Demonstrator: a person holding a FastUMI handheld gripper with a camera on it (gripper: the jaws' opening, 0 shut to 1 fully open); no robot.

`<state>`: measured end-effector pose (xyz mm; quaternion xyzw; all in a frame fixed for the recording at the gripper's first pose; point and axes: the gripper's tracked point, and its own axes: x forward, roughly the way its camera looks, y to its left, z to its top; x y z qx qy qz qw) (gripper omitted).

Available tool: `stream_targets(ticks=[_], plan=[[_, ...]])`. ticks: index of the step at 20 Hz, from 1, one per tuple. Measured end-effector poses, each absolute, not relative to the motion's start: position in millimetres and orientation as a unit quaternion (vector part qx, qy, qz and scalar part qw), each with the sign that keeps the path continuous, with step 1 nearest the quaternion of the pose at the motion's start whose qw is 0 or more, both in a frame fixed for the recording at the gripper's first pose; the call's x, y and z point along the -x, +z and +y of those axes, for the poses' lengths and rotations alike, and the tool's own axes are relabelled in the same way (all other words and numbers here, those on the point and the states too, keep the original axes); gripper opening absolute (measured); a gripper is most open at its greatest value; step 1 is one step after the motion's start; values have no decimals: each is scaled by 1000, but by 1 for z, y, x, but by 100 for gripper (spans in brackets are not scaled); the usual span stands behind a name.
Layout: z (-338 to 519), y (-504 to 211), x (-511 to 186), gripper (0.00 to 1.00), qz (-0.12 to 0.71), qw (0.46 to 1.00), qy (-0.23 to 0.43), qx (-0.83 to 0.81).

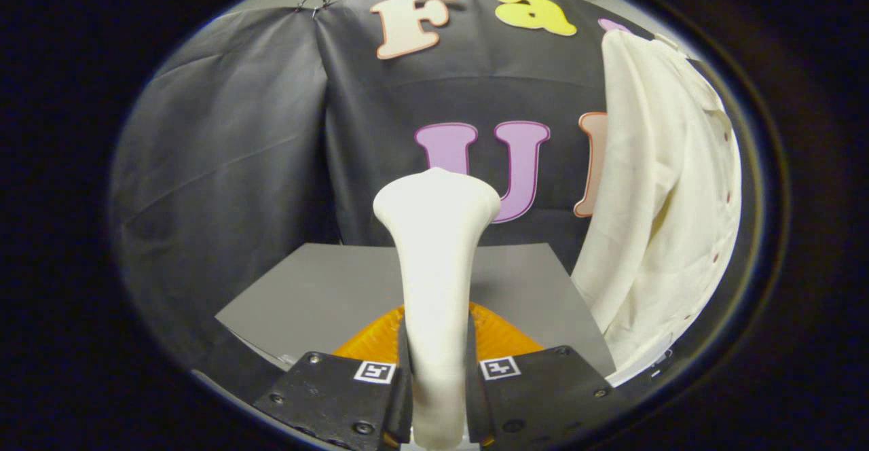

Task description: Iron the clothes twice with a garment steamer, once on the left side and once on the right side.

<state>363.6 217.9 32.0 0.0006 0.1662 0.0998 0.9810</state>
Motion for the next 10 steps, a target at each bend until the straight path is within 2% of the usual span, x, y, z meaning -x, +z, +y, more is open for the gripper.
stream_targets(ticks=[10], plan=[[154, 146, -295, 31, 66, 991, 116, 6]])
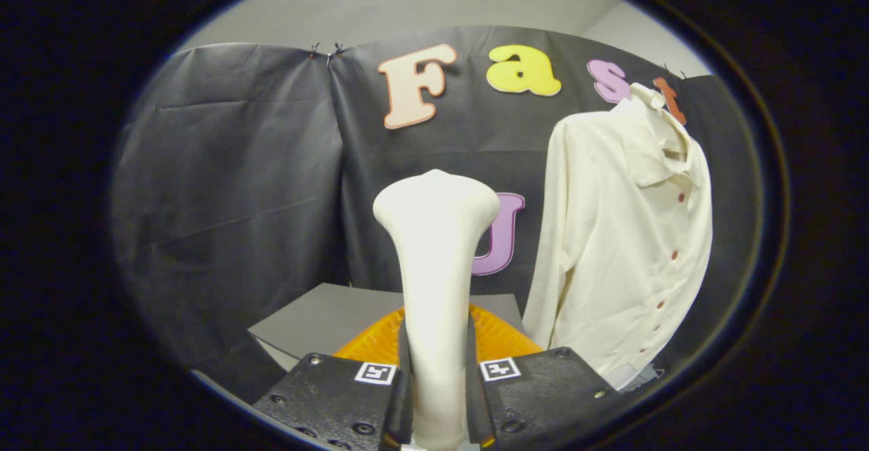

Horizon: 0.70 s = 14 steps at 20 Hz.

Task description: Iron the clothes twice with a garment steamer, once on the left side and once on the right side.

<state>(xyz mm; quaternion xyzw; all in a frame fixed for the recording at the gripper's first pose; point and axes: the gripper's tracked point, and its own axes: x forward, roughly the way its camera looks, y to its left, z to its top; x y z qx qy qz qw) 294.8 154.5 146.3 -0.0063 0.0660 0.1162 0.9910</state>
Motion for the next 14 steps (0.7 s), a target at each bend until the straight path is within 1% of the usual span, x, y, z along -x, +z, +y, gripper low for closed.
stream_targets(ticks=[3, 8, 14], plan=[[125, 179, -283, 31, 37, 993, 114, 10], [57, 211, -289, 31, 14, 997, 76, 14], [-23, 212, -303, 31, 16, 999, 25, 24]])
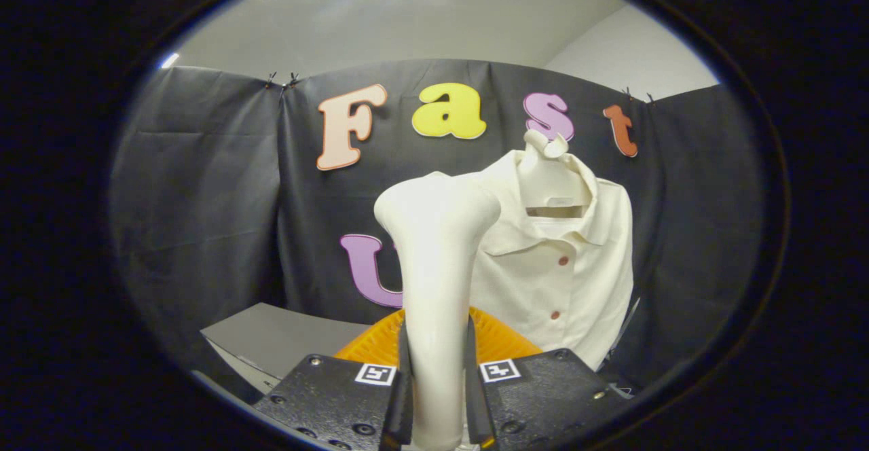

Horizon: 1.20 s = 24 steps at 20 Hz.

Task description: Iron the clothes twice with a garment steamer, once on the left side and once on the right side.

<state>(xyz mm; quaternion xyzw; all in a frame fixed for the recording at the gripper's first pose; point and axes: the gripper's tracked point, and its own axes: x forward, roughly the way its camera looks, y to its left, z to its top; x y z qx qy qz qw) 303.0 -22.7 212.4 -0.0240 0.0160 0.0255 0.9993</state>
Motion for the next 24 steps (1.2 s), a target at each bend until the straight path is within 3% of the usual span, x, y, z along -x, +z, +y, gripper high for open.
stream_targets(ticks=[18, 24], plan=[[-93, 125, -348, 31, 116, 993, 7, 15], [-96, 66, -344, 31, 164, 986, 13, 10]])
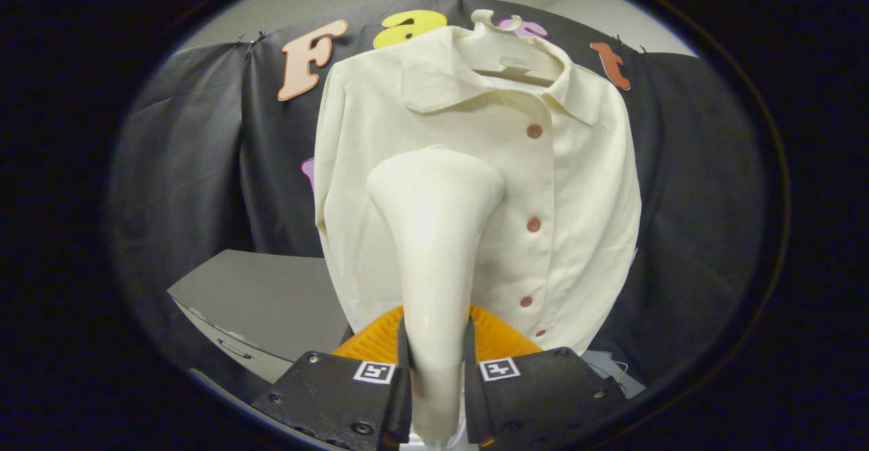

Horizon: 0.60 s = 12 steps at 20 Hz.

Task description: Iron the clothes twice with a garment steamer, once on the left side and once on the right side.

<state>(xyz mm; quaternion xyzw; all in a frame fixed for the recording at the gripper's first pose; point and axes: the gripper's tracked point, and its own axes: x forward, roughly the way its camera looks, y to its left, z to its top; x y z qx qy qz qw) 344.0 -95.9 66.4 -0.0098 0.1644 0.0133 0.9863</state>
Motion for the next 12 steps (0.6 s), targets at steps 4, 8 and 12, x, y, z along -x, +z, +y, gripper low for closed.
stream_targets(ticks=[4, 8, 12], plan=[[-104, 28, -339, 31, 193, 981, 10, 11], [-110, -13, -332, 31, 226, 974, 6, 1], [-117, -59, -320, 31, 261, 965, 4, -6]])
